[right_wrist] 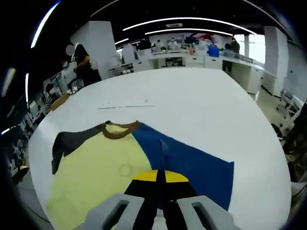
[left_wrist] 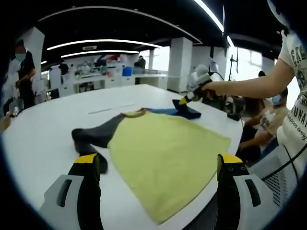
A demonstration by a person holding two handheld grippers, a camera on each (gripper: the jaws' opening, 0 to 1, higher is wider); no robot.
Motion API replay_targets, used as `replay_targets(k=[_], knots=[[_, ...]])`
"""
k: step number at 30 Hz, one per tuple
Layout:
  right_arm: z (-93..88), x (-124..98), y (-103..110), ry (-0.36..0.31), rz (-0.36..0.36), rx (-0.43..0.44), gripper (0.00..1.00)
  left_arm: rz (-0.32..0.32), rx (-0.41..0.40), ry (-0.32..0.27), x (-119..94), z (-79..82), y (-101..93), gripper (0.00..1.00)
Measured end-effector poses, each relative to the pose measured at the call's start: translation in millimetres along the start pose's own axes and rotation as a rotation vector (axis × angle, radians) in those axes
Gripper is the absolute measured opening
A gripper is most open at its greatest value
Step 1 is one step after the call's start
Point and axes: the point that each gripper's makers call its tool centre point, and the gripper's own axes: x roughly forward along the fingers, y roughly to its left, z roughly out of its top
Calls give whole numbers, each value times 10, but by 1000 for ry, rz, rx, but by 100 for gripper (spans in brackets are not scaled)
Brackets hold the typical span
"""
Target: Fold the garment on the visible template until the final outline fits inside the template.
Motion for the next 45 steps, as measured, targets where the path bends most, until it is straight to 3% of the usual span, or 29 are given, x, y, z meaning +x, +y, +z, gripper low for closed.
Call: replay_targets(k=[30, 45], knots=[[117, 331, 957, 5, 137, -73, 0, 5, -18, 7, 14, -83, 20, 98], [178, 437, 1313, 17, 180, -105, 0, 14, -14, 12, -18, -102, 52, 98]])
